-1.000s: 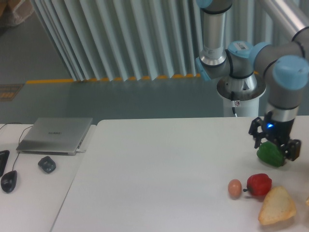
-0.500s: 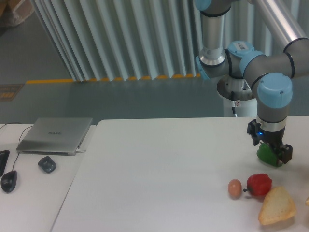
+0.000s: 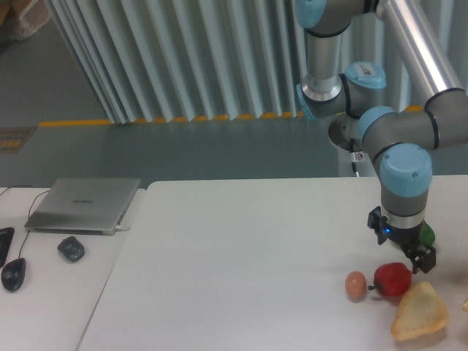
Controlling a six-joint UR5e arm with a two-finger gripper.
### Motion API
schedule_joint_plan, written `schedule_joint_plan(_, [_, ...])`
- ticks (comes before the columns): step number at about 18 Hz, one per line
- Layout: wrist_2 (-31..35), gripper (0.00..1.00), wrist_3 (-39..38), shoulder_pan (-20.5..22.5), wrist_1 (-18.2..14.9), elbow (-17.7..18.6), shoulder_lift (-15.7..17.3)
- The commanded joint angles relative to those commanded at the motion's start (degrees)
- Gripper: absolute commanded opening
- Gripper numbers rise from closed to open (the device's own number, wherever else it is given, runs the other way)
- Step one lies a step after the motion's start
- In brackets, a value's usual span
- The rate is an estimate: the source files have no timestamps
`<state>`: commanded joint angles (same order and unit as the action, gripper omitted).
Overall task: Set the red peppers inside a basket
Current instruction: 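Move the gripper past the green pepper down onto the red pepper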
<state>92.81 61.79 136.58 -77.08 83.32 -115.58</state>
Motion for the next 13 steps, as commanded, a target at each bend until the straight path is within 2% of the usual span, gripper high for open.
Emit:
schedule_joint_plan(4, [0.0,1.0,-2.37,-0.35,0.44,-1.66,-2.1])
schedule_joint_plan(5, [0.17,1.0,-2.98,-0.96,1.92,-1.76,-2.72])
schedule_joint_plan(13, [0.35,1.0,-4.83,-2.02,3.78,-1.85,-4.39])
